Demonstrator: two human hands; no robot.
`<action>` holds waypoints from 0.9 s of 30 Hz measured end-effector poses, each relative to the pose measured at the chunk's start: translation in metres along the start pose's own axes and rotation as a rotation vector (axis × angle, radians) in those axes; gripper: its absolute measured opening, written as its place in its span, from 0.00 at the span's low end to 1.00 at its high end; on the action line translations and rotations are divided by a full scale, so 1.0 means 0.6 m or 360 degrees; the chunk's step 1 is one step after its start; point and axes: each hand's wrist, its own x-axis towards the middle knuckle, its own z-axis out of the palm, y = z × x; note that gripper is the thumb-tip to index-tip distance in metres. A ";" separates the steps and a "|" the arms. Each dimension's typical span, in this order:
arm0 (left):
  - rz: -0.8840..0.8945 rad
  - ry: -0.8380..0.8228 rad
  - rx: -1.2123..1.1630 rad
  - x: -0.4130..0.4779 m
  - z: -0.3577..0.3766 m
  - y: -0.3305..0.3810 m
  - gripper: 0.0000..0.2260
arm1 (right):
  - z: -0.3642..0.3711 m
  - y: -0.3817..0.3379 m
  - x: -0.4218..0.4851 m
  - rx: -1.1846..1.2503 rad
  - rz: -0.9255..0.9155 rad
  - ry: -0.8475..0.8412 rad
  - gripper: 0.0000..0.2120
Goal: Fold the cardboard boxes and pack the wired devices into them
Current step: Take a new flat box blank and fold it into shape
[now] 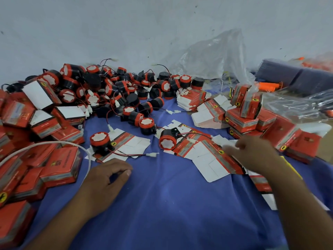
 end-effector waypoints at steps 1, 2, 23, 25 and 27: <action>-0.0002 -0.0003 -0.0003 0.000 0.000 -0.001 0.08 | 0.015 -0.011 0.002 -0.0167 -0.0002 -0.0195 0.27; -0.0003 -0.0005 -0.0010 0.000 0.000 -0.001 0.08 | 0.029 -0.017 0.007 -0.0274 -0.0012 -0.0325 0.33; 0.0035 0.0214 -0.0154 -0.002 0.003 0.017 0.08 | -0.022 -0.061 -0.018 0.1901 -0.0025 -0.0207 0.06; 0.0094 0.0276 -0.0160 -0.004 0.005 0.030 0.10 | -0.010 -0.077 -0.021 0.2091 -0.0071 -0.0010 0.08; 0.0151 0.0289 -0.0146 -0.005 0.007 0.040 0.10 | -0.006 -0.087 -0.021 0.2198 -0.0078 0.0359 0.10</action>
